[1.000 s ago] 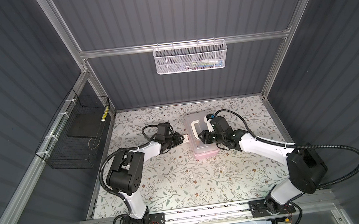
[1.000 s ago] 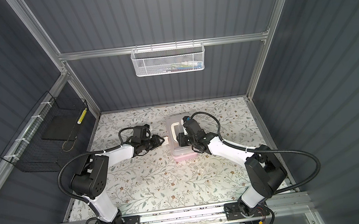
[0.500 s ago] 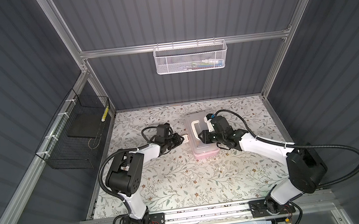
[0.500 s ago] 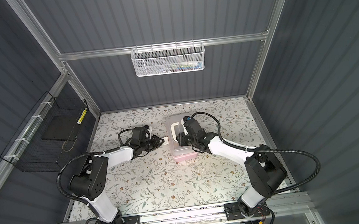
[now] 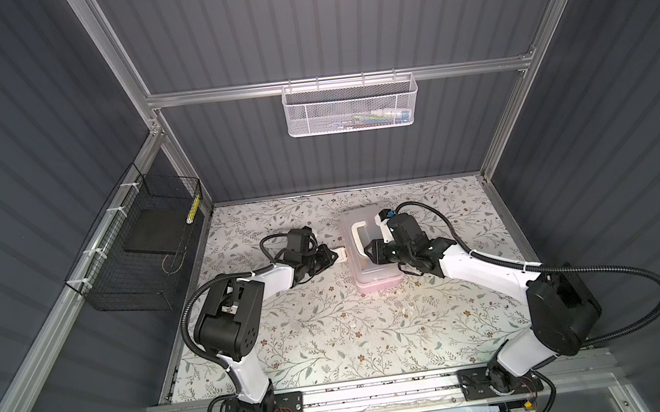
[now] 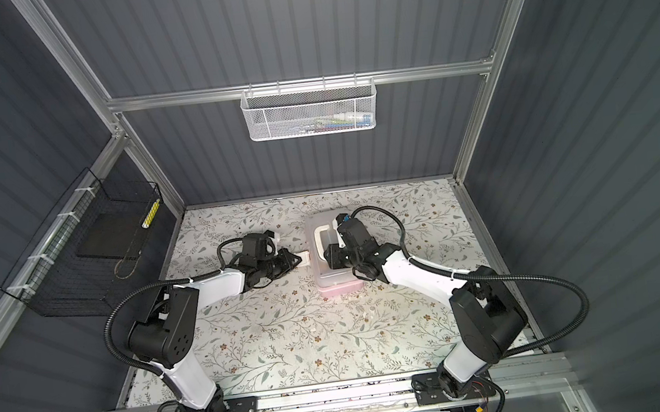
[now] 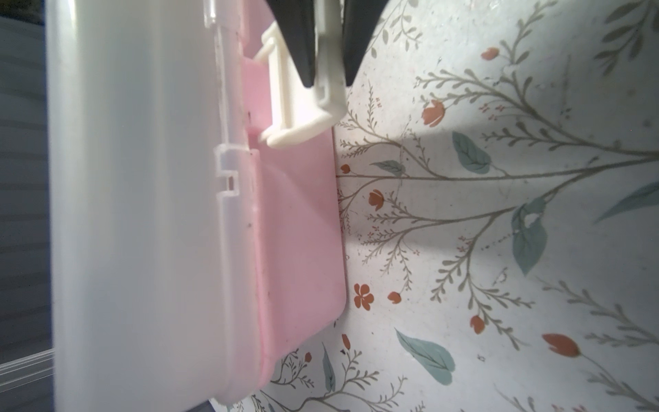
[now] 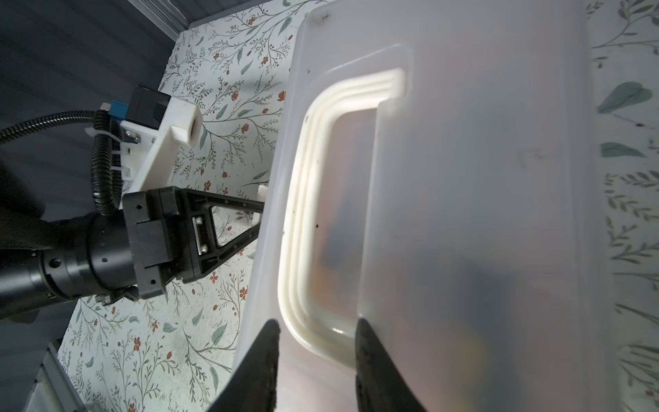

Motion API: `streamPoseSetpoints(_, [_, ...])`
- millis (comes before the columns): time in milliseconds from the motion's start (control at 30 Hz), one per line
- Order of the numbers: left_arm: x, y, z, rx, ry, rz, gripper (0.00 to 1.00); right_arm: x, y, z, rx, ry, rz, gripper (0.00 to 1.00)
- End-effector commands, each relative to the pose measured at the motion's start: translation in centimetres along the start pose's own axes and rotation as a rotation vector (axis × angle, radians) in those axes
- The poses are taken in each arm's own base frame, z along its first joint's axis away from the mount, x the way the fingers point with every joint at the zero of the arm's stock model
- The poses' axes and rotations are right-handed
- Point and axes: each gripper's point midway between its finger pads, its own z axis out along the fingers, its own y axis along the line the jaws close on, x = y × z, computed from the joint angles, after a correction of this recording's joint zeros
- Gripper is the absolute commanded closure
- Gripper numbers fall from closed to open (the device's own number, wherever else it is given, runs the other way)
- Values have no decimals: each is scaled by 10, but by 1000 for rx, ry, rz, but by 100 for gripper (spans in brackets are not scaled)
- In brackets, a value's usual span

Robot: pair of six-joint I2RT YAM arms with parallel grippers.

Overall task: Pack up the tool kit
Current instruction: 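Press the lid down with the right gripper while left gripper moves to the latch, then push the white latch closed with the left gripper while right gripper holds lid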

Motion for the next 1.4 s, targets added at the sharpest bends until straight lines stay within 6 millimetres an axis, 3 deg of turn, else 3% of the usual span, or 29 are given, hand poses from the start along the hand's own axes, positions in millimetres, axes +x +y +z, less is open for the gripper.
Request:
streamPoseSetpoints(0, [-7, -28, -7, 93, 2, 21, 84, 41, -32, 11, 104, 131, 26, 62])
streamPoseSetpoints(400, [-6, -49, -13, 182, 29, -14, 76, 43, -35, 13, 105, 131, 34, 62])
streamPoseSetpoints(1167, [-12, -63, -34, 199, -14, 8, 70, 45, -31, 14, 76, 139, 49, 62])
streamPoseSetpoints(1367, [-8, -58, -31, 193, -4, 6, 69, 47, -32, 17, 76, 148, 53, 62])
